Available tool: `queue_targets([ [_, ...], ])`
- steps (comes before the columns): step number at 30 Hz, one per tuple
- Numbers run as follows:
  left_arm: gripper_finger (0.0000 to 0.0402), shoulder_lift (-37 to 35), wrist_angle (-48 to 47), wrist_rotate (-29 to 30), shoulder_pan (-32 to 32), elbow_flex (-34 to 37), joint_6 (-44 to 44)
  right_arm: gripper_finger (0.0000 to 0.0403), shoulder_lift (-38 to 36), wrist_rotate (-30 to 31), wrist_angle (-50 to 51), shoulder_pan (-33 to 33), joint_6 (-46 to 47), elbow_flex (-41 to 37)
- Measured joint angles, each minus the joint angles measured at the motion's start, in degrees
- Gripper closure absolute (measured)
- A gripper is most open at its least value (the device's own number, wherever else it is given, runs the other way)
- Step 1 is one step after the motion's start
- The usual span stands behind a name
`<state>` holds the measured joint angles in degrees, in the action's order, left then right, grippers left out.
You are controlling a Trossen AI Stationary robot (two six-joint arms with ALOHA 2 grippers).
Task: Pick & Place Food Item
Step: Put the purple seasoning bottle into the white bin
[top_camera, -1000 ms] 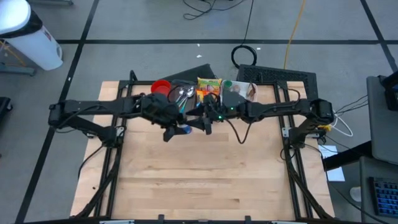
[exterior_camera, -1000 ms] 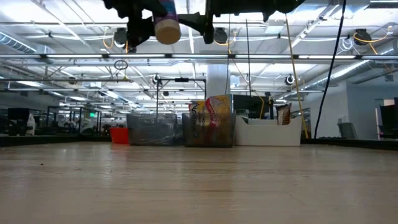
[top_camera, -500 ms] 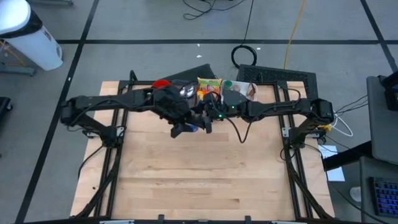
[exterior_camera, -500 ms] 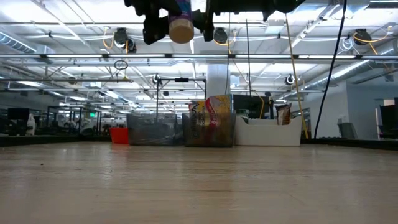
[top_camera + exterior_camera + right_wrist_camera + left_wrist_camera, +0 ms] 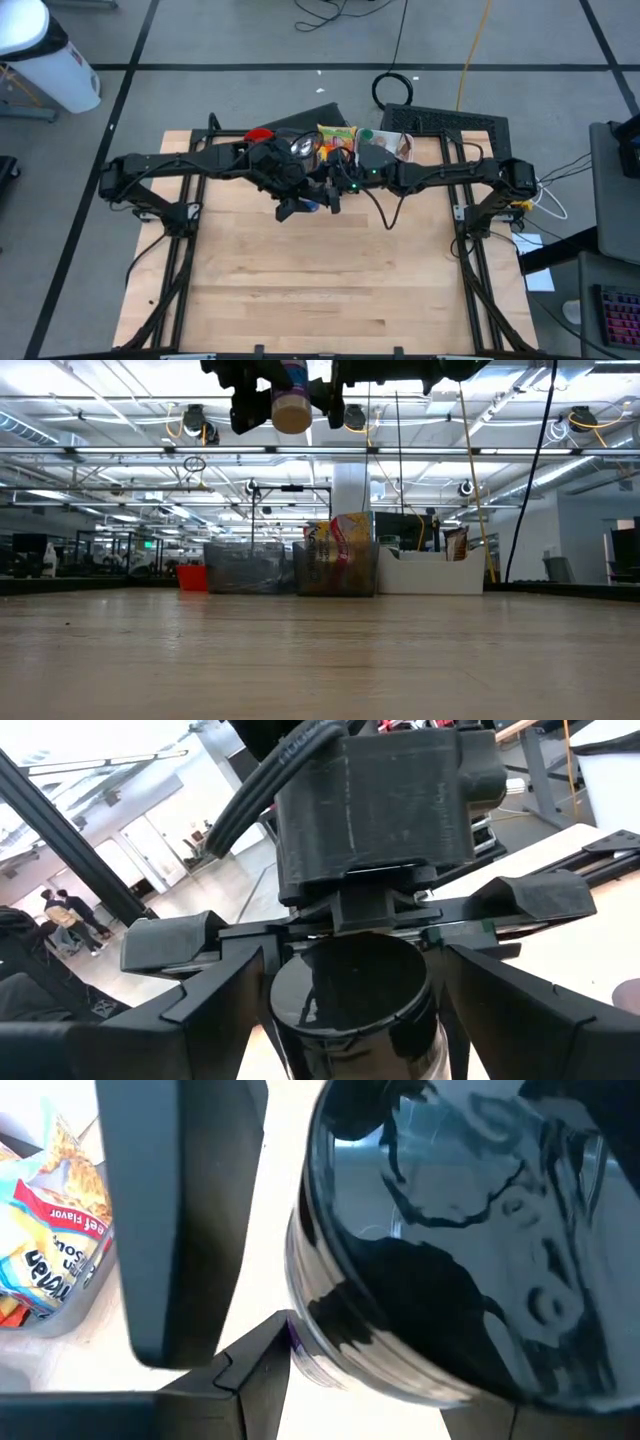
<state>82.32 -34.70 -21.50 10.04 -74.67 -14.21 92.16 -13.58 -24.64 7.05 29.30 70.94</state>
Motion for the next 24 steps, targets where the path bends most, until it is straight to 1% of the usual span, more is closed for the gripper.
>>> queue_targets([
  [6, 0.0188, 0.0, -0.5, 0.1, 0.2, 0.0, 0.0, 0.0105, 0.0, 0.0, 0.5, 0.0, 0.0, 0.0],
  [17, 0.0188, 0.0, -1.8, -0.5, 0.9, 0.0, -0.4, 0.0175, 0.0, -0.1, 1.5, 0.0, -0.5, -0.1],
  [24, 0.0188, 0.0, -1.9, -1.1, 0.9, 0.0, -0.5, 0.0188, 0.0, 0.0, 1.4, 0.0, -1.1, -0.1],
])
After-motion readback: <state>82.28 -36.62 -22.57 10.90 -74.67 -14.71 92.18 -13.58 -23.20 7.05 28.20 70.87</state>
